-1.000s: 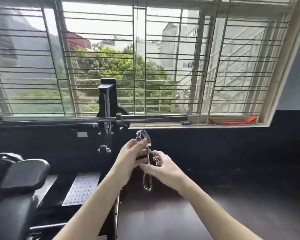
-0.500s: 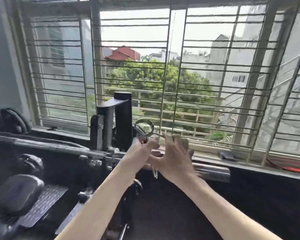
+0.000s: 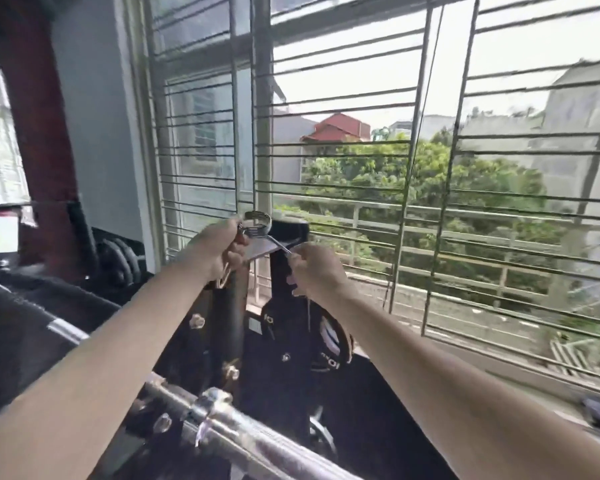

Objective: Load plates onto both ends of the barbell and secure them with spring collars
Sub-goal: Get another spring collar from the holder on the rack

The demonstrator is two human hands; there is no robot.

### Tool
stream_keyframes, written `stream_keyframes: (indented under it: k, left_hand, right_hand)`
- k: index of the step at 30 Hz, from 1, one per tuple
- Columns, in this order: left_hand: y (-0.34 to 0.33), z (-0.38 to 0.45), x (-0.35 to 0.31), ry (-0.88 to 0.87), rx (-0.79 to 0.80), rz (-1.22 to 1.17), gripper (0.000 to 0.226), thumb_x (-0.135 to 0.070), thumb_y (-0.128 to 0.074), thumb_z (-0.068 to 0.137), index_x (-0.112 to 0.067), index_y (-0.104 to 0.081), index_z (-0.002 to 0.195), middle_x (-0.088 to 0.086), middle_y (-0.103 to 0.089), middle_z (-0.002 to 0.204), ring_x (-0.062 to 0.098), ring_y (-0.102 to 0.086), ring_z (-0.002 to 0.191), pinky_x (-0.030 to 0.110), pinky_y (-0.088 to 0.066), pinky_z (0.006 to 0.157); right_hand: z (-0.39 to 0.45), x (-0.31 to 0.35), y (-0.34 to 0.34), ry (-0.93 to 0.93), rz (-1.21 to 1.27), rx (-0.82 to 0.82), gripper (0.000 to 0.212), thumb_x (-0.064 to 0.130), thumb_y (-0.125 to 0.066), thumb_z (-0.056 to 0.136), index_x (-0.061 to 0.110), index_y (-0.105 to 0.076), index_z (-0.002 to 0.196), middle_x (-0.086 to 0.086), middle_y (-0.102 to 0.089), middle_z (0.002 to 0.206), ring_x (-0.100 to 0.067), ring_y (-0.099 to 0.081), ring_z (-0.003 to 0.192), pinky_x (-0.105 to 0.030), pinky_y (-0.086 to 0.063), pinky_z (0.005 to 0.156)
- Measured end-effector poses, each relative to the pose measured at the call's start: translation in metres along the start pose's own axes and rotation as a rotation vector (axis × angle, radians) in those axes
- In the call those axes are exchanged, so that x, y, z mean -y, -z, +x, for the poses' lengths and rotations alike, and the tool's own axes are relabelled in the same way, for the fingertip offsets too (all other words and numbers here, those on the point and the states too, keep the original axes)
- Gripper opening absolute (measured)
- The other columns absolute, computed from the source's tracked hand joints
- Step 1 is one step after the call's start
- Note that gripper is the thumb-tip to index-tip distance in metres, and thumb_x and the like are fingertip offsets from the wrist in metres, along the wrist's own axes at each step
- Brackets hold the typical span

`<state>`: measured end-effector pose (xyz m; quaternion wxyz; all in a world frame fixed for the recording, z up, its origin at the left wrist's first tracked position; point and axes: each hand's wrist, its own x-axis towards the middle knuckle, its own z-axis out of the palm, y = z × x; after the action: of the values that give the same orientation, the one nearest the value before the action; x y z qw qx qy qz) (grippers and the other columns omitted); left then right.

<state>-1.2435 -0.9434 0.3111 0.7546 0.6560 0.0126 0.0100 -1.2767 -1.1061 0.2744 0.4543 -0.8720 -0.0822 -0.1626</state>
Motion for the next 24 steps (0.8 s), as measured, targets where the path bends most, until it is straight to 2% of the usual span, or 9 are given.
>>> stream_keyframes:
  k: [3, 5, 8, 10, 13, 17, 19, 21, 24]
  left_hand:
    - [0.003, 0.029, -0.004, -0.053, -0.121, 0.416, 0.025, -0.024, -0.047, 0.105, -0.007, -0.051, 0.087, 0.005, -0.048, 0.073, 0.011, -0.041, 0.049, 0.019, -0.039, 0.035]
    - [0.001, 0.044, -0.006, -0.097, -0.248, 0.764, 0.03, -0.031, -0.048, 0.104, -0.006, -0.054, 0.091, 0.01, -0.056, 0.077, 0.019, -0.052, 0.056, 0.027, -0.044, 0.048]
    - [-0.002, 0.062, -0.006, -0.165, -0.355, 1.158, 0.04, -0.038, -0.047, 0.103, -0.004, -0.066, 0.109, 0.02, -0.068, 0.109, 0.033, -0.066, 0.098, 0.032, -0.046, 0.074]
    - [0.0, 0.069, -0.002, -0.166, -0.32, 1.183, 0.039, -0.029, -0.045, 0.105, 0.001, -0.066, 0.118, 0.021, -0.065, 0.124, 0.035, -0.06, 0.115, 0.028, -0.043, 0.079]
    - [0.003, 0.073, 0.001, -0.139, -0.303, 1.254, 0.04, -0.025, -0.041, 0.105, 0.004, -0.062, 0.123, 0.022, -0.063, 0.127, 0.035, -0.058, 0.118, 0.028, -0.04, 0.079]
    - [0.002, 0.075, -0.003, -0.169, -0.301, 1.385, 0.045, -0.041, -0.035, 0.106, -0.017, -0.062, 0.134, 0.015, -0.061, 0.134, 0.031, -0.055, 0.123, 0.032, -0.042, 0.093]
    - [-0.002, 0.078, -0.003, -0.173, -0.314, 1.477, 0.047, -0.044, -0.034, 0.106, -0.018, -0.06, 0.134, 0.013, -0.061, 0.134, 0.03, -0.054, 0.123, 0.033, -0.041, 0.095]
    - [-0.006, 0.079, -0.003, -0.187, -0.346, 1.538, 0.049, -0.044, -0.034, 0.106, -0.013, -0.058, 0.135, 0.015, -0.059, 0.136, 0.031, -0.052, 0.125, 0.035, -0.039, 0.098]
    - [-0.006, 0.079, -0.002, -0.208, -0.355, 1.592, 0.049, -0.043, -0.032, 0.107, -0.013, -0.058, 0.135, 0.014, -0.057, 0.137, 0.03, -0.051, 0.127, 0.035, -0.038, 0.099]
  right_hand:
    - [0.027, -0.008, -0.017, -0.035, 0.066, 0.026, 0.026, 0.014, -0.05, 0.102, 0.003, -0.073, 0.102, -0.019, -0.074, 0.099, -0.037, -0.072, 0.093, -0.054, -0.059, 0.085]
    - [0.04, -0.011, -0.029, -0.044, 0.083, 0.016, 0.029, 0.017, -0.051, 0.101, 0.004, -0.073, 0.086, -0.013, -0.074, 0.084, -0.036, -0.073, 0.087, -0.053, -0.06, 0.08]
    - [0.051, -0.013, -0.043, -0.059, 0.076, 0.03, 0.031, 0.02, -0.051, 0.098, 0.002, -0.072, 0.083, -0.014, -0.075, 0.082, -0.035, -0.073, 0.082, -0.049, -0.061, 0.078]
    - [0.058, -0.015, -0.048, -0.079, 0.089, 0.04, 0.031, 0.021, -0.052, 0.096, 0.002, -0.074, 0.085, -0.016, -0.075, 0.086, -0.035, -0.071, 0.081, -0.047, -0.059, 0.078]
    - [0.063, -0.016, -0.051, -0.086, 0.13, 0.033, 0.034, 0.024, -0.054, 0.094, -0.002, -0.072, 0.083, -0.019, -0.075, 0.084, -0.035, -0.068, 0.074, -0.048, -0.058, 0.075]
    - [0.07, -0.015, -0.056, -0.126, 0.188, 0.048, 0.027, 0.025, -0.053, 0.093, 0.006, -0.066, 0.079, -0.01, -0.07, 0.079, -0.032, -0.07, 0.079, -0.045, -0.06, 0.079]
    - [0.074, -0.015, -0.059, -0.187, 0.293, 0.114, 0.022, 0.027, -0.054, 0.094, 0.008, -0.064, 0.095, -0.006, -0.064, 0.09, -0.021, -0.066, 0.075, -0.032, -0.062, 0.066]
    - [0.075, -0.017, -0.063, -0.237, 0.409, 0.164, 0.031, 0.029, -0.057, 0.094, 0.004, -0.062, 0.112, -0.004, -0.062, 0.097, -0.016, -0.066, 0.079, -0.021, -0.057, 0.053]
    - [0.074, -0.019, -0.063, -0.272, 0.511, 0.178, 0.04, 0.035, -0.058, 0.094, 0.008, -0.055, 0.124, 0.001, -0.059, 0.095, -0.018, -0.072, 0.09, -0.029, -0.063, 0.059]
